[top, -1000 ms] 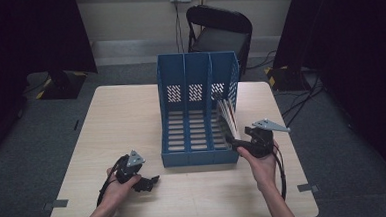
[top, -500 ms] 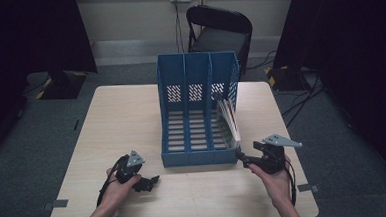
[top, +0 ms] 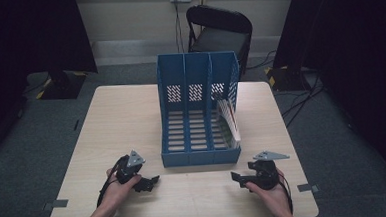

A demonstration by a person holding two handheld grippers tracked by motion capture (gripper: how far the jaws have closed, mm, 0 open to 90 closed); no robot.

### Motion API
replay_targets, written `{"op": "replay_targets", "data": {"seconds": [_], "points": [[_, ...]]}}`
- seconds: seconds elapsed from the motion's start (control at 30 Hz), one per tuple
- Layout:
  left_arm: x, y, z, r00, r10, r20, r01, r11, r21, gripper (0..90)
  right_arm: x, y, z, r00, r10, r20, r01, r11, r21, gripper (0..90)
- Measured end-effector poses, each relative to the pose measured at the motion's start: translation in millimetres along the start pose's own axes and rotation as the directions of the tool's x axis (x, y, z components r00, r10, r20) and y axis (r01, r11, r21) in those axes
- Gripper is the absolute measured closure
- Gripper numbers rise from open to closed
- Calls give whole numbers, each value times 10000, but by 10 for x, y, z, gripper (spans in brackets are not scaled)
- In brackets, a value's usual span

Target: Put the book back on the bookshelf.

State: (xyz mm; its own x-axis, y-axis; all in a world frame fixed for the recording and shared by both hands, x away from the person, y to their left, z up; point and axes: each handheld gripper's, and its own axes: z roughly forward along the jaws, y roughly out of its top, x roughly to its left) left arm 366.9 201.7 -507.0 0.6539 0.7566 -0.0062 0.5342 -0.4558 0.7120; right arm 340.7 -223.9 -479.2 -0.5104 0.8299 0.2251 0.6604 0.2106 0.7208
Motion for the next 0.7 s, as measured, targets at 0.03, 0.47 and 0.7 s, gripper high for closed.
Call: {"op": "replay_targets", "data": {"seconds": [0.03,0.47,0.7], "points": [[-5,0,0,10000,-17,-8,17,10000,1,0,13,-8,32,10000,-10,40,9,9996,270,154],[-29,10,9,9997,-149,-173,150,9999,10,0,203,-127,259,9735,-1784,1430,1680,9824,820,126],[-34,15,16,9997,-176,-151,176,9998,-1,0,208,-179,287,9723,-1848,1434,1832,9828,244,124]]}}
